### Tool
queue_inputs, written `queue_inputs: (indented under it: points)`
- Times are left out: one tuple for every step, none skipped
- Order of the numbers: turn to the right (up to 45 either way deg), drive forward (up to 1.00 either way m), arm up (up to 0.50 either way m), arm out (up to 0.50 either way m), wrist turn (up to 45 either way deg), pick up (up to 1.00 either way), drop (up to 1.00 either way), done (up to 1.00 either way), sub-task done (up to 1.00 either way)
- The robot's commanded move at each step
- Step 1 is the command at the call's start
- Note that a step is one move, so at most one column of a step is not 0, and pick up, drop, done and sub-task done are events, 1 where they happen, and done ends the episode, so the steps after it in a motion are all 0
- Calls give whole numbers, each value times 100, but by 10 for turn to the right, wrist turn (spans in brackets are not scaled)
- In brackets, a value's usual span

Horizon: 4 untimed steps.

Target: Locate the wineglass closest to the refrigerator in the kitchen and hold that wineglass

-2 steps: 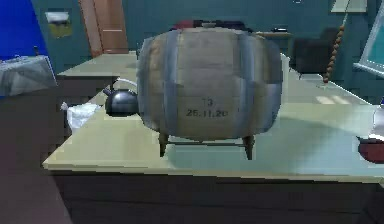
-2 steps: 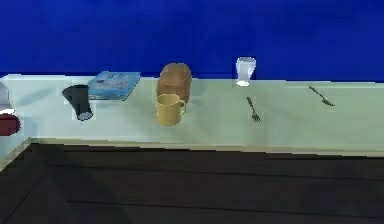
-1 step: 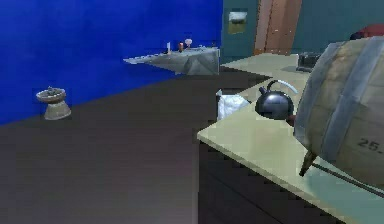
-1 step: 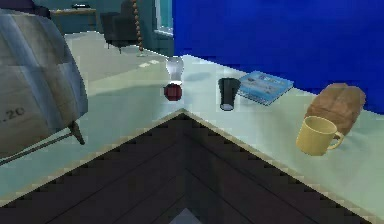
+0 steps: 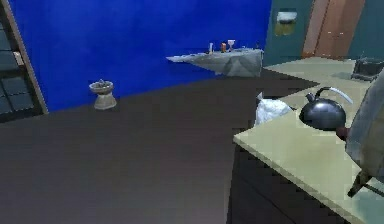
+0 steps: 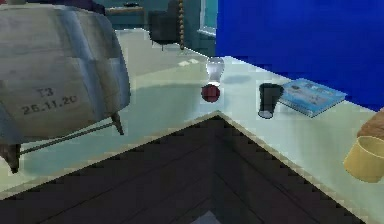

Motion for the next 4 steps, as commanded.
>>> queue_inputs:
  points:
    - [-30,0,0,0,0,0,0,0,0]
    - [-300,0,0,0,0,0,0,0,0]
    - [0,75,0,0,0,0,0,0,0]
    - [360,0,0,0,0,0,0,0,0]
